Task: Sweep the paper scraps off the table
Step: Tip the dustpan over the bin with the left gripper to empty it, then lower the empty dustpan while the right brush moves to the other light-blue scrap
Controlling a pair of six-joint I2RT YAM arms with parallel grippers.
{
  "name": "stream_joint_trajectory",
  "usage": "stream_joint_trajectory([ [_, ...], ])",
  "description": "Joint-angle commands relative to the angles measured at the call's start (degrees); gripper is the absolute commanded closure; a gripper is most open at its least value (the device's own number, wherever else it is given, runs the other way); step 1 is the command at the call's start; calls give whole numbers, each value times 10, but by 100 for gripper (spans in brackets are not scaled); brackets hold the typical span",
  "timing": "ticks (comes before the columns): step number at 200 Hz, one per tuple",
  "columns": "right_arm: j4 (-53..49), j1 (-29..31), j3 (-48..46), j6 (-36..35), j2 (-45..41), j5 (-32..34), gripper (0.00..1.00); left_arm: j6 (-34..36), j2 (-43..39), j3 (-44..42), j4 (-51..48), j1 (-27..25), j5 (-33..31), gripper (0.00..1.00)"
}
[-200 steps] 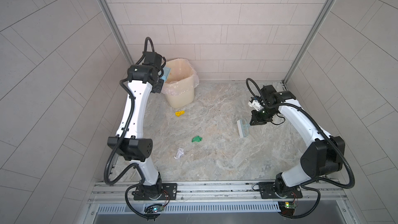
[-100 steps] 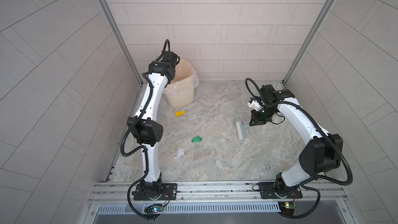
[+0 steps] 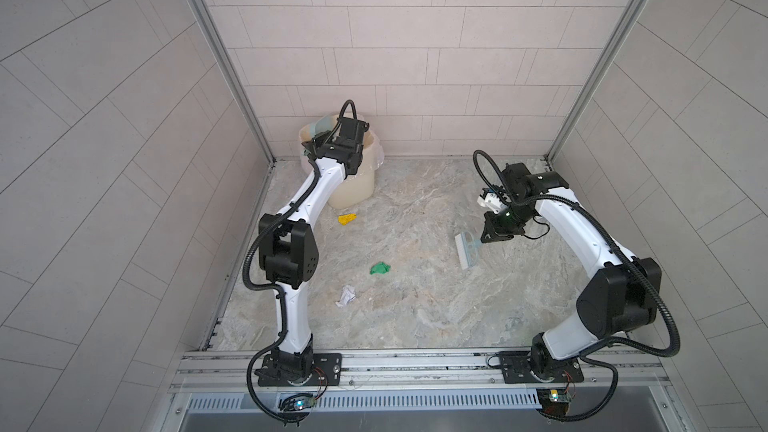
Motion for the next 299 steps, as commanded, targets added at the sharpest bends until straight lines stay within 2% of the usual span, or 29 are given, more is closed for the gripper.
stream_joint_trajectory([
  [1, -11, 0, -2, -10, -7, -2, 100, 221, -48, -48, 269, -12, -21, 100],
  [17, -10, 0, -1, -10, -8, -2, 100, 288, -48, -70, 343, -15, -13, 100],
  [33, -10, -1, -1, -11, -9, -2, 100, 316, -53, -86, 376, -15, -2, 100],
  [98, -9, -1, -1, -13, -11, -2, 100, 337, -63, -108, 399, -16, 2, 100],
  [157, -7, 0, 4, -11, -12, 0, 100, 312, -80, -124, 376, -16, -6, 100],
  [177, -7, -1, 9, -10, -12, 2, 100, 251, -88, -111, 317, -19, -10, 100],
  [203, -11, -1, 20, -10, -13, 11, 100, 64, -104, -46, 119, -30, 17, 100],
  [216, -13, -1, 26, -11, -12, 14, 100, -7, -112, -23, 44, -37, 37, 100],
  [246, -16, -2, 34, -11, -14, 21, 100, -119, -132, -4, -69, -48, 87, 100],
  [299, -20, -13, 53, -17, -16, 55, 100, -255, -178, -2, -198, -64, 194, 100],
])
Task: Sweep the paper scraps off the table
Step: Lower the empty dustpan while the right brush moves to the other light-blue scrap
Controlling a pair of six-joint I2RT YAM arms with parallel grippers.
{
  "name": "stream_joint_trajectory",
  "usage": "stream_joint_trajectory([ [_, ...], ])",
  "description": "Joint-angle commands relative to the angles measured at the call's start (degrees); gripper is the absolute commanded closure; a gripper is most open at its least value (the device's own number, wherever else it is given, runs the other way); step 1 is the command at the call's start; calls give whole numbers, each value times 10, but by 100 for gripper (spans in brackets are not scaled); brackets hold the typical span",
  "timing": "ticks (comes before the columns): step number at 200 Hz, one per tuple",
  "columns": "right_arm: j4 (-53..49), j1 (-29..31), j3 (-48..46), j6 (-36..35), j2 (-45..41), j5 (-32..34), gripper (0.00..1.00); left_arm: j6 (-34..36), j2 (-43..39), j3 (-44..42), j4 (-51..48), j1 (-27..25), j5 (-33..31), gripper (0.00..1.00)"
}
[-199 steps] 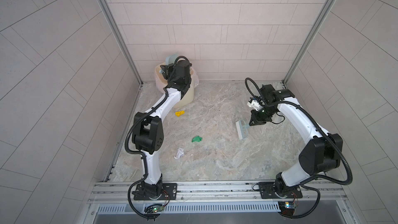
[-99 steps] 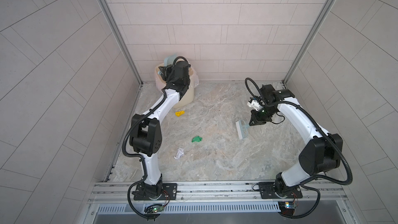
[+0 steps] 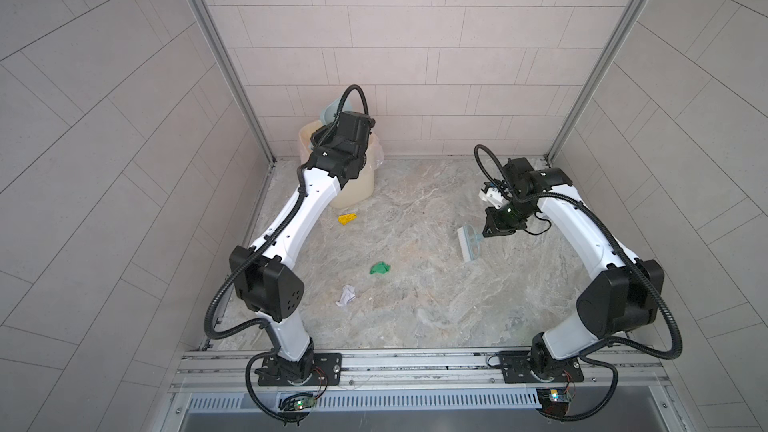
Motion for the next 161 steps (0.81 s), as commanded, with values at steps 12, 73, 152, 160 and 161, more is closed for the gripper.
stream_joint_trajectory([
  [12, -13, -16, 28, -13, -16, 38, 100, -127, -38, 14, -123, -16, 101, 100],
  [73, 15, -34, 76, -20, -14, 217, 100, -238, -45, 3, -215, -94, 224, 100],
  [152, 54, -76, 160, -63, 93, 421, 100, -356, -28, -87, -201, -183, 371, 100],
  [160, 62, -79, 166, -70, 109, 436, 100, -364, -22, -94, -199, -189, 385, 100],
  [161, 62, -79, 168, -70, 110, 437, 100, -364, -21, -95, -199, -190, 387, 100],
])
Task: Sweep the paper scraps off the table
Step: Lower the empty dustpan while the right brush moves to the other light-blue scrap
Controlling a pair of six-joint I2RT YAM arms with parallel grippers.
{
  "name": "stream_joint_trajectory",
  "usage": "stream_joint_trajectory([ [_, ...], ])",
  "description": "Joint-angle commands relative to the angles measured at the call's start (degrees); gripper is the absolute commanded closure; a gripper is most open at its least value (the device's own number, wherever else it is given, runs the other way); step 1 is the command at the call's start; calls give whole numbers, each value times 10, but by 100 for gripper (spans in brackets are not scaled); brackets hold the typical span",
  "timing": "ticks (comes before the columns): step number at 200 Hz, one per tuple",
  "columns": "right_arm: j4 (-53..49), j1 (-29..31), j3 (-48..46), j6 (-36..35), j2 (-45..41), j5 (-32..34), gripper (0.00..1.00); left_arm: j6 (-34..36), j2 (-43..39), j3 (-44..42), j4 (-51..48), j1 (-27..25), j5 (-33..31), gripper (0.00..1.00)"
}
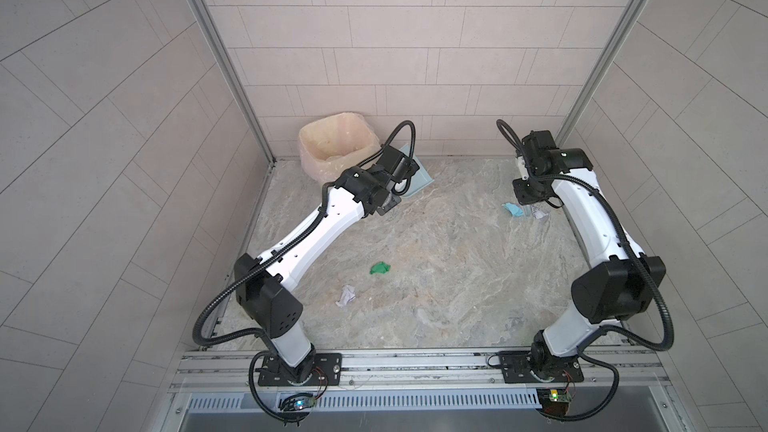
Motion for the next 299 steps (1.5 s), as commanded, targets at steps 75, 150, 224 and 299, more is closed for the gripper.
stream_joint_trajectory([
  [75, 49, -24, 114, -57, 168, 68, 100, -93, 61, -43, 0, -60, 112, 100],
  [150, 22, -17, 166, -88, 234, 59, 100, -114, 56, -99, 37, -71, 132, 100],
  [224, -32, 21, 126, -92, 228, 46, 100, -99, 62, -120, 44, -71, 154, 100],
  [299, -83, 146, 23, -76, 126, -15, 100, -101, 59, -159, 42, -72, 167, 100],
])
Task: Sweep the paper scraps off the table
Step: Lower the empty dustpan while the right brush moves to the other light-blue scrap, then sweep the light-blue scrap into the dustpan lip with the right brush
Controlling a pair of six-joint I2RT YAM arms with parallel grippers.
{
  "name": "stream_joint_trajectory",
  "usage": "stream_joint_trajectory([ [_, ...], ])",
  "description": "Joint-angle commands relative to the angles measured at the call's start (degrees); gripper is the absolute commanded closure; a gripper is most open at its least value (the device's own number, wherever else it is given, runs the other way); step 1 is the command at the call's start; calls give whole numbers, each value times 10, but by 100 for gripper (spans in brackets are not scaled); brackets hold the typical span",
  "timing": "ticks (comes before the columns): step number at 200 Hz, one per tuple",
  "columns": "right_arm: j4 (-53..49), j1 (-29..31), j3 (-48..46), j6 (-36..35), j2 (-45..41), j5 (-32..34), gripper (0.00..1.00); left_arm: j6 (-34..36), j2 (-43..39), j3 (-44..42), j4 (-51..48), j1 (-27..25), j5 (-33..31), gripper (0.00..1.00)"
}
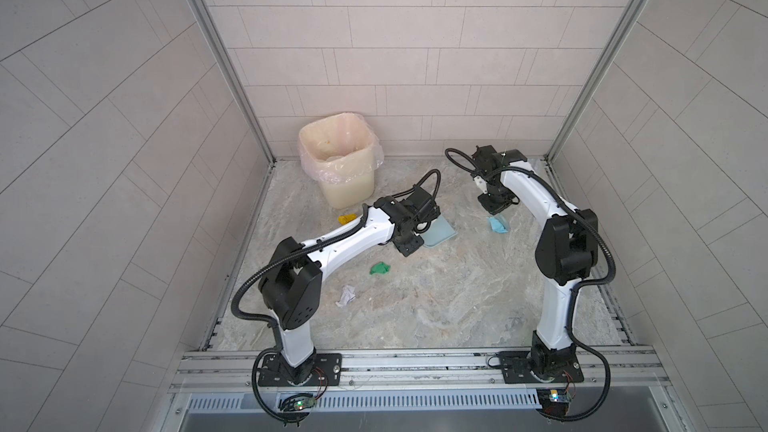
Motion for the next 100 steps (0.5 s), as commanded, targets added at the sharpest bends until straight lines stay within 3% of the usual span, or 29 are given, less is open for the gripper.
stream_joint_trajectory([
  [1, -50, 34, -15, 7, -45, -39, 100, -2, -5, -19, -6, -4, 9, 100],
  [48, -44, 43, -38, 31, -99, -39, 100, -21, -6, -54, -21, -22, 21, 100],
  [100, -27, 30, -14, 32, -45, -35, 100, -16, 41, -33, -7, -54, 40, 100],
])
